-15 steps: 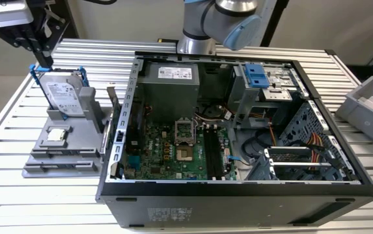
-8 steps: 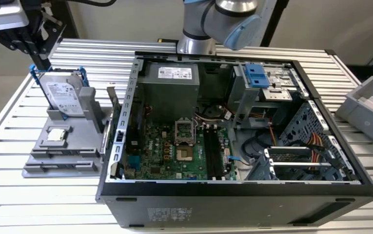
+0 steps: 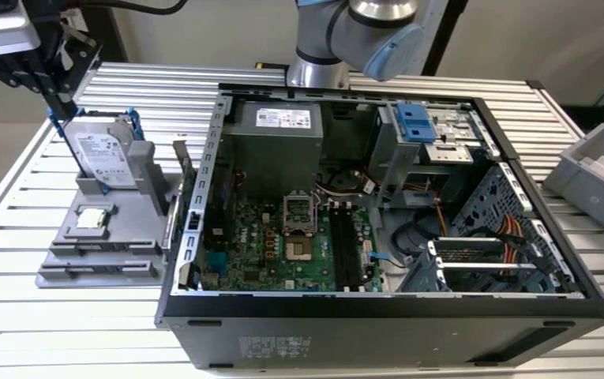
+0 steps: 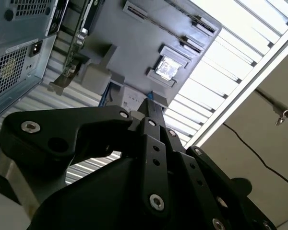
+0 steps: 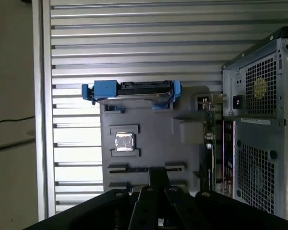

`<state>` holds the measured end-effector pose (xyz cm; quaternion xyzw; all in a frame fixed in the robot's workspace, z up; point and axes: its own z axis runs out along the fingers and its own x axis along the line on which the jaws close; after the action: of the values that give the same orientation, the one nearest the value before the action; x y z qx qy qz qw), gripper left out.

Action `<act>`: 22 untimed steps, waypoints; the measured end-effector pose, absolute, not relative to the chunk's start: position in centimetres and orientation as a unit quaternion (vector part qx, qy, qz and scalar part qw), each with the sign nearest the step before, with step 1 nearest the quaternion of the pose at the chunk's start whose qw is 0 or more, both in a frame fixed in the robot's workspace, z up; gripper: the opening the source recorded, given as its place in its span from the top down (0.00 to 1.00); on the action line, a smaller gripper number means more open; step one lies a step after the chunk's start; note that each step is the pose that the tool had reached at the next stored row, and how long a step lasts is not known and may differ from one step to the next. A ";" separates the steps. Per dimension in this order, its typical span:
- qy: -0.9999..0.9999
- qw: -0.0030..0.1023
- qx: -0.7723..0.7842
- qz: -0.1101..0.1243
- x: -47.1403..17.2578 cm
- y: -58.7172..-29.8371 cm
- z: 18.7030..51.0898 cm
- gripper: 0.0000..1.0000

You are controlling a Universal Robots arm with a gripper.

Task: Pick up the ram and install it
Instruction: 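Reach for the ram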

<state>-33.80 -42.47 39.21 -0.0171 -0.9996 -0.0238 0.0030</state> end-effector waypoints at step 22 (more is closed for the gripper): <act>-1.000 0.003 -0.007 -0.024 -34.1 -43.5 39.1 1.00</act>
<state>-34.14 -43.47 39.08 -0.0071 -0.9997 -0.0238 0.0032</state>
